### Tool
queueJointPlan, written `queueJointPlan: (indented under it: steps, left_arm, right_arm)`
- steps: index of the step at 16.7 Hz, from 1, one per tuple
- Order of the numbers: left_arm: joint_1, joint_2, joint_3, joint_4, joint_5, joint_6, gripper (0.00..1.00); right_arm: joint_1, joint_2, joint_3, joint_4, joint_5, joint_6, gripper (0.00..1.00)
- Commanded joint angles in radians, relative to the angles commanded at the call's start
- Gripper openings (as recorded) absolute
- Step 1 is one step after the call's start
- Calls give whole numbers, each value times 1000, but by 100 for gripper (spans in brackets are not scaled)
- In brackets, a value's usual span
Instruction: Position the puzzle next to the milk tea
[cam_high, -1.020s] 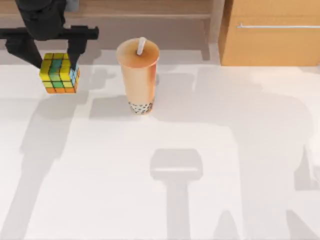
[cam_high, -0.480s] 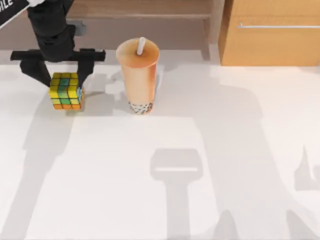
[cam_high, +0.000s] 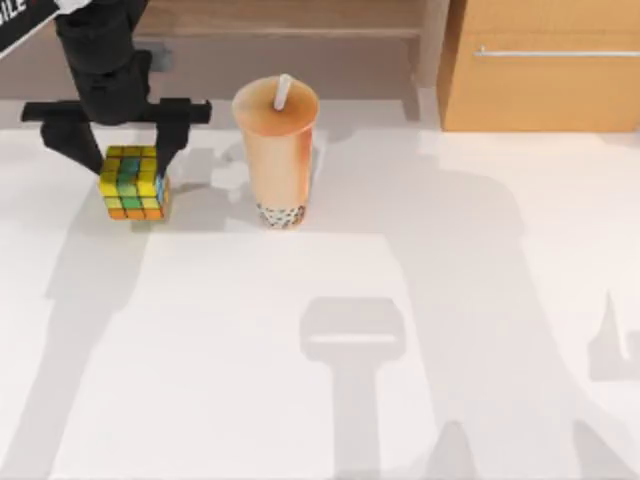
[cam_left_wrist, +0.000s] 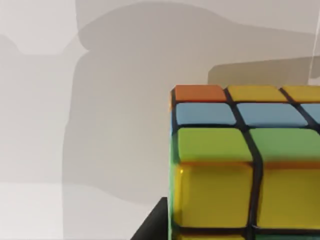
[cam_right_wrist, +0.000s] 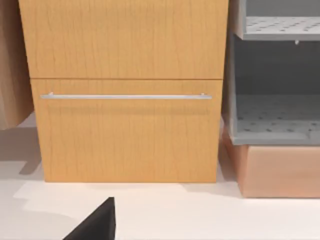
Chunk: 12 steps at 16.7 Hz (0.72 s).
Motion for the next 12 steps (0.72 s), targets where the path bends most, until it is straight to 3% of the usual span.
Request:
queueJointPlan:
  steps: [6,12]
  left_arm:
    - [0,0,0,0,0,0,98]
    - [0,0,0,0,0,0,100]
  right_arm:
    - [0,0,0,0,0,0,100]
    - [0,0,0,0,0,0,100]
